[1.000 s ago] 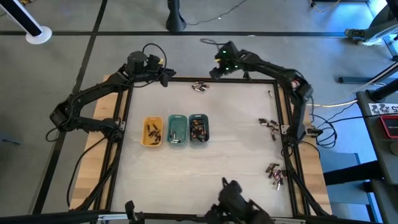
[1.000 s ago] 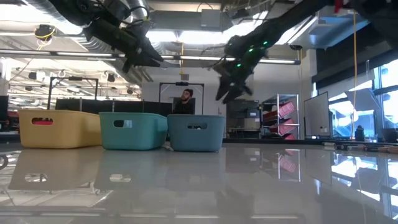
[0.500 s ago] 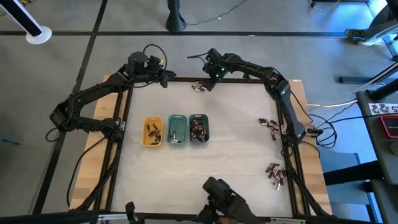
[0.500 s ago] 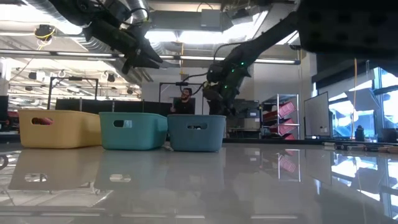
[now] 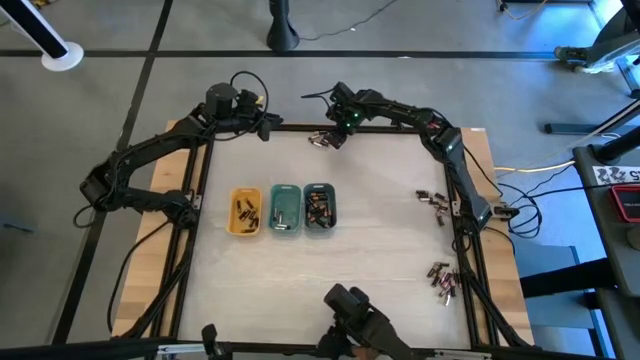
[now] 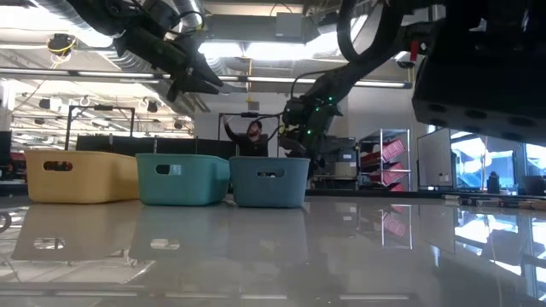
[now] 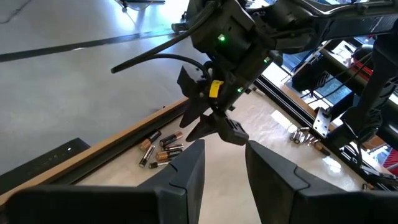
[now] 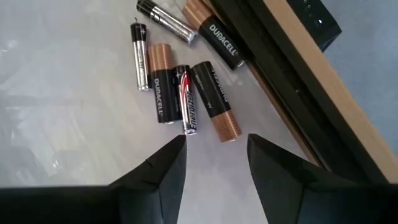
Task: Sort batteries
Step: Put the silver battery into the green bin
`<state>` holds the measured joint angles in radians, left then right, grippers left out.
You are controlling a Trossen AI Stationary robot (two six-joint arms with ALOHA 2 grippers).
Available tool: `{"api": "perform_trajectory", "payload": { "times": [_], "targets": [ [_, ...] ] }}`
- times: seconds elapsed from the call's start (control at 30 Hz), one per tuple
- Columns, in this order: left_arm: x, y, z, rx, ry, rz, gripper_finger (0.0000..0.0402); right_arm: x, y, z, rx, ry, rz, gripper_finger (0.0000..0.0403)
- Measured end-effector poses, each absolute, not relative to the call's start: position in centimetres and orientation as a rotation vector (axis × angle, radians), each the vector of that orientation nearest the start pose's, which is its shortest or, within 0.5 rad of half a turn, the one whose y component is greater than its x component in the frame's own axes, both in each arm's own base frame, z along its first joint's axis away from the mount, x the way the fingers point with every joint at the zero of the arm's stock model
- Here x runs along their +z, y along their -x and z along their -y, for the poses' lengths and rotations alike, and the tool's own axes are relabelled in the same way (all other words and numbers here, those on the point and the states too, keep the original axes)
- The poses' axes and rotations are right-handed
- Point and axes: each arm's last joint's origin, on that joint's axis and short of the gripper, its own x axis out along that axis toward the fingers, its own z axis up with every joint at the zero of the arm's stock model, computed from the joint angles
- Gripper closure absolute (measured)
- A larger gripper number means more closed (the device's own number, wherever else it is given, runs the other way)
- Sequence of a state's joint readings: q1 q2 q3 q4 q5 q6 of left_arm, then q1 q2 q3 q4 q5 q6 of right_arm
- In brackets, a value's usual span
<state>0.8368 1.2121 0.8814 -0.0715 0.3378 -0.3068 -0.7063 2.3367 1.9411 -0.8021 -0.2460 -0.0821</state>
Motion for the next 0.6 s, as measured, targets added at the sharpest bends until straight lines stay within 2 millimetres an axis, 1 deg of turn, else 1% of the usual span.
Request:
{"api": "perform_trajectory", "payload": {
  "times": [0.13, 0.23, 0.33, 0.43, 0.6],
  "targets": [
    [29.1, -18.5, -19.1, 0.543, 0.521, -0.262, 0.0295, 16.6, -37.6, 31.1, -0.357, -0.474, -1.077, 0.0230],
    [29.1, -18.5, -19.1, 0.543, 0.522, -0.262, 0.0295, 17.4, -37.7, 31.2, -0.353, -0.472, -1.070, 0.0230],
    [29.0, -18.5, -19.1, 0.542, 0.515, -0.274, 0.0295, 19.2, -37.9, 31.4, -0.353, -0.466, -1.056, 0.0230],
    [28.6, -18.4, -19.0, 0.541, 0.506, -0.316, 0.0295, 21.5, -37.9, 31.4, -0.357, -0.463, -1.064, 0.0230],
    [28.2, -18.3, -18.8, 0.536, 0.492, -0.366, 0.0295, 25.5, -37.3, 31.2, -0.398, -0.411, -1.100, 0.0230]
  ]
}}
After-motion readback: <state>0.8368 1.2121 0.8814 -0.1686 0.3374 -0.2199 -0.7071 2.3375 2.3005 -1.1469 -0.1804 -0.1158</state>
